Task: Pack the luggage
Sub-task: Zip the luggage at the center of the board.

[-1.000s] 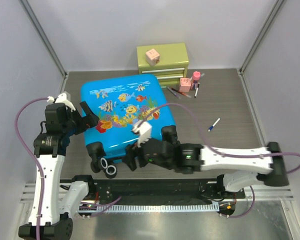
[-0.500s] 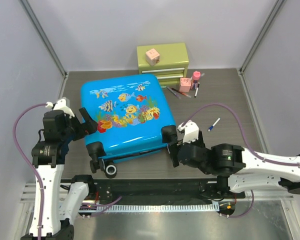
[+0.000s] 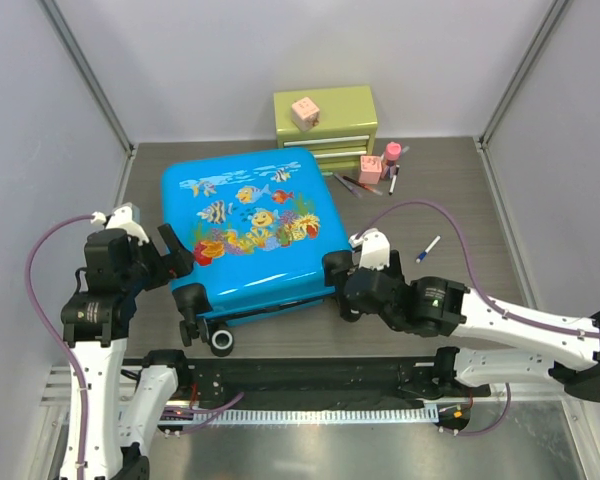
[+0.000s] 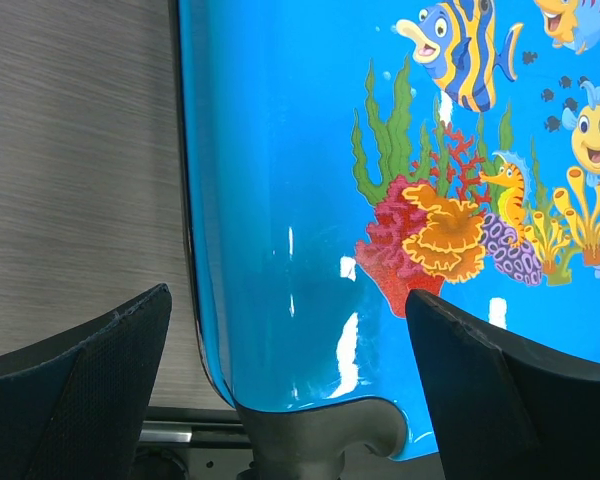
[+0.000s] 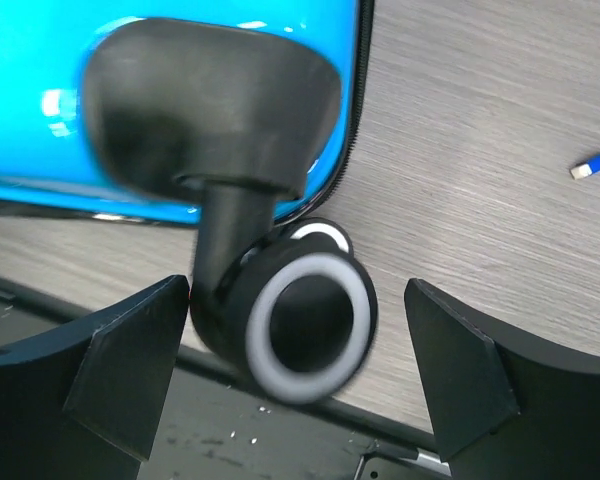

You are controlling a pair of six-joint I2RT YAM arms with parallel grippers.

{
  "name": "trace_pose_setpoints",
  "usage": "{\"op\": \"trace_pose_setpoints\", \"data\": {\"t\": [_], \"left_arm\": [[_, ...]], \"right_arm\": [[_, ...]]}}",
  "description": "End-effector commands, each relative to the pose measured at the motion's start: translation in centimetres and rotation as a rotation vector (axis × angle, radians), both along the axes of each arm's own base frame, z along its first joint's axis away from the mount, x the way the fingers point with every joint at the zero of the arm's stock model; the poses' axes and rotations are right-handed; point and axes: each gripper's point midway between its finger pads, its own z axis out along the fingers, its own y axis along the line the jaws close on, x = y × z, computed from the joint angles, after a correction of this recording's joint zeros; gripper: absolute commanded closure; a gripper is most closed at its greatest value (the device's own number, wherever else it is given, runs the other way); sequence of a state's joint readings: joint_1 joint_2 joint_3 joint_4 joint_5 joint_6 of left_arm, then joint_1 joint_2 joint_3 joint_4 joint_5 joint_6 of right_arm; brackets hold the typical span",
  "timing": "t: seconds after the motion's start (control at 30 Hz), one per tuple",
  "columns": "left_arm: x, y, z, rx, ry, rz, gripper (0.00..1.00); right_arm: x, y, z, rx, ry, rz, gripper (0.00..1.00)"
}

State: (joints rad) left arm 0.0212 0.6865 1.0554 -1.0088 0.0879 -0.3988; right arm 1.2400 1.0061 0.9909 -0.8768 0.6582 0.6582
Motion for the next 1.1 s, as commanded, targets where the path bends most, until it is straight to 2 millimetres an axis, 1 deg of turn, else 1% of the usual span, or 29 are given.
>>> {"op": "trace_pose_setpoints", "data": {"t": [0.0, 0.1, 0.2, 0.3, 0.33, 0.4, 0.43, 0.5, 0.53, 0.63, 0.67, 0.7, 0.77, 0.8, 0.83, 0.9, 1.07], "left_arm": [[-0.1, -0.2, 0.0, 0.013, 0.000, -0.031, 0.00], [0.0, -0.3, 0.2, 0.017, 0.002, -0.036, 0.00], [0.1, -0.3, 0.0, 0.017, 0.009, -0.040, 0.00], [0.5, -0.4, -0.2, 0.014, 0.016, -0.041, 0.00], [0.7, -0.3, -0.2, 0.014, 0.016, -0.040, 0.00], [0.9, -0.1, -0.1, 0.020, 0.010, -0.029, 0.00], [0.9, -0.1, 0.0, 0.023, 0.008, -0.027, 0.00], [0.9, -0.2, 0.5, 0.021, -0.002, -0.030, 0.00], [1.0, -0.3, 0.7, 0.015, -0.004, -0.036, 0.00], [1.1, -0.5, 1.3, 0.005, -0.010, -0.038, 0.00], [1.2, -0.5, 1.7, 0.002, -0.020, -0.039, 0.00], [1.2, -0.5, 1.7, 0.000, -0.019, -0.038, 0.00], [1.4, -0.7, 2.1, -0.007, -0.027, -0.040, 0.00], [1.4, -0.6, 2.0, -0.007, -0.025, -0.041, 0.00], [1.4, -0.5, 2.0, -0.001, -0.022, -0.037, 0.00], [1.5, -0.3, 1.7, 0.011, -0.014, -0.029, 0.00], [2.0, -0.3, 1.2, 0.002, -0.013, -0.024, 0.00]], "right_arm": [[0.3, 1.0, -1.0, 0.014, 0.026, 0.053, 0.05], [0.3, 1.9, -1.3, 0.032, 0.031, 0.086, 0.07], [0.4, 2.5, -1.3, 0.032, 0.021, 0.110, 0.15], [0.7, 2.9, -0.8, 0.033, 0.005, 0.125, 0.27], [0.7, 3.2, -0.5, 0.038, 0.002, 0.136, 0.39], [0.7, 3.8, -0.2, 0.055, 0.004, 0.151, 0.53], [0.5, 4.2, -0.2, 0.067, 0.015, 0.168, 0.66], [0.2, 5.3, 0.1, 0.109, 0.029, 0.183, 0.77], [-0.2, 5.9, 0.0, 0.131, 0.052, 0.209, 0.85], [-0.5, 8.0, -0.1, 0.201, 0.082, 0.235, 0.97], [-0.8, 8.9, -0.5, 0.215, 0.107, 0.252, 0.99], [-0.8, 9.9, -0.2, 0.257, 0.112, 0.258, 0.99], [-1.0, 11.2, 0.0, 0.294, 0.132, 0.272, 0.99], [-1.2, 12.2, -0.2, 0.313, 0.144, 0.279, 0.99], [-1.1, 12.7, 0.3, 0.327, 0.141, 0.278, 0.99], [-0.6, 13.4, 0.1, 0.331, 0.137, 0.258, 0.99], [1.4, 14.1, 1.8, 0.377, 0.079, 0.156, 0.99]]}}
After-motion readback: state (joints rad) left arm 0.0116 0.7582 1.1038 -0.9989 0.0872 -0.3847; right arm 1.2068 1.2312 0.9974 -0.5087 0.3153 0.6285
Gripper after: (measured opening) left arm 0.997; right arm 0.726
